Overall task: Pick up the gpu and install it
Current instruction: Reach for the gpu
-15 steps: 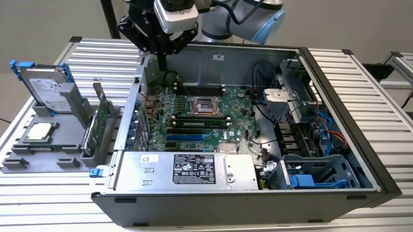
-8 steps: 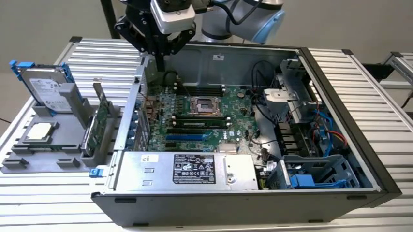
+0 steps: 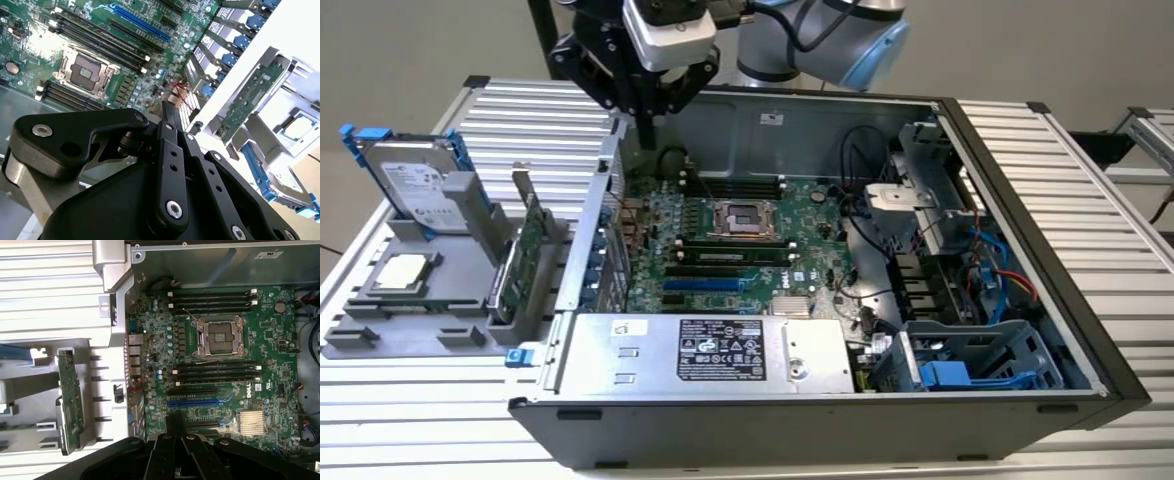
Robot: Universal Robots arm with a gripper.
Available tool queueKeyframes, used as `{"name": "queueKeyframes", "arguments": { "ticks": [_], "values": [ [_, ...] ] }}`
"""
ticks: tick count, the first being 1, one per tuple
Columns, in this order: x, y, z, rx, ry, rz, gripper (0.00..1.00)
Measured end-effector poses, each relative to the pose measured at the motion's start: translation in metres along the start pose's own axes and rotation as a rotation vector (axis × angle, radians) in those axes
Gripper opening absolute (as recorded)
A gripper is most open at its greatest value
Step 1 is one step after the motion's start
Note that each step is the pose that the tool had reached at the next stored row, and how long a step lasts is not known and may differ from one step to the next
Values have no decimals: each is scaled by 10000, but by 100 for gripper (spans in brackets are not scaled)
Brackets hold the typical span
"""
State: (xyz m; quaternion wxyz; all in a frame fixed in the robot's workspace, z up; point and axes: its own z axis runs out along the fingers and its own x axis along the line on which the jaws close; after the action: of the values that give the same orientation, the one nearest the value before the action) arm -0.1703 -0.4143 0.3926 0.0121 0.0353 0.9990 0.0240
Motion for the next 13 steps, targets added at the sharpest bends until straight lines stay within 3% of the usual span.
{"name": "queueKeyframes", "arguments": {
  "ticks": [13],
  "values": [
    [74,-32,-3,-1,-1,-1,0]
  ]
}}
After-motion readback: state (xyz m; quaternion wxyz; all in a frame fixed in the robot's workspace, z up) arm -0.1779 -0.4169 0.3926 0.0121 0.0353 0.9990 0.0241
